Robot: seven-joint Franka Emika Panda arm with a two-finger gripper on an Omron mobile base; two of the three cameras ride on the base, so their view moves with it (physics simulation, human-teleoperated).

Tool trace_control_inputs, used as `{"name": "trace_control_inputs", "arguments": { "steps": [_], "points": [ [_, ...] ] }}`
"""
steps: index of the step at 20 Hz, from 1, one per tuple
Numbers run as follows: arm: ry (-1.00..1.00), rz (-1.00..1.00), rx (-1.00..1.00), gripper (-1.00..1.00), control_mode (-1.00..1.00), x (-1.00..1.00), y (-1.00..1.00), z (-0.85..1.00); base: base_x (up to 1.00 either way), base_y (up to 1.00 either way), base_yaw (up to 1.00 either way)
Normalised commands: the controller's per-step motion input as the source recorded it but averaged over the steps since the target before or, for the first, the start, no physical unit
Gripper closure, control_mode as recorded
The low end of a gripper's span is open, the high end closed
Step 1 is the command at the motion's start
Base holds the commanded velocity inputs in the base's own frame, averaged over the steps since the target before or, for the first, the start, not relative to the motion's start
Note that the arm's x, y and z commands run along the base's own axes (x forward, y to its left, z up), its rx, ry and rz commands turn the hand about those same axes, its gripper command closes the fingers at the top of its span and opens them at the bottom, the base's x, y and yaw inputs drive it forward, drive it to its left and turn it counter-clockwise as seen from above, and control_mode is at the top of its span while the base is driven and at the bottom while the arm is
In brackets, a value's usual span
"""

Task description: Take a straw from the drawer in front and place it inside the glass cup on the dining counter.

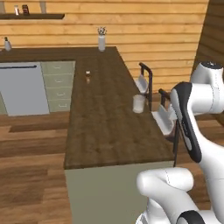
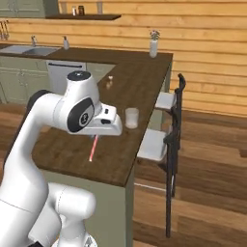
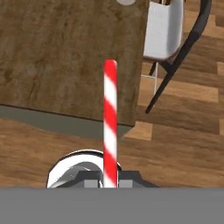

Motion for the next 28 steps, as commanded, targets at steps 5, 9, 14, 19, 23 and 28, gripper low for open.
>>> {"name": "trace_control_inputs", "arguments": {
  "steps": [5, 9, 14, 19, 23, 28],
  "points": [
    [0.0, 0.0, 0.0, 1.0, 1.0, 0.0, 0.0, 0.0, 0.12, -0.95, 0.44],
    [0.0, 0.0, 0.0, 1.0, 1.0, 0.0, 0.0, 0.0, 0.18, -0.83, 0.52],
    [0.0, 0.0, 0.0, 1.0, 1.0, 0.0, 0.0, 0.0, 0.26, -0.78, 0.52],
    [0.0, 0.0, 0.0, 1.0, 1.0, 0.0, 0.0, 0.0, 0.24, -0.75, 0.54],
    [0.0, 0.0, 0.0, 1.0, 1.0, 0.0, 0.0, 0.0, 0.04, -0.82, 0.52],
    [0.0, 0.0, 0.0, 1.0, 1.0, 0.0, 0.0, 0.0, 0.0, -0.77, 0.53]
  ]
}}
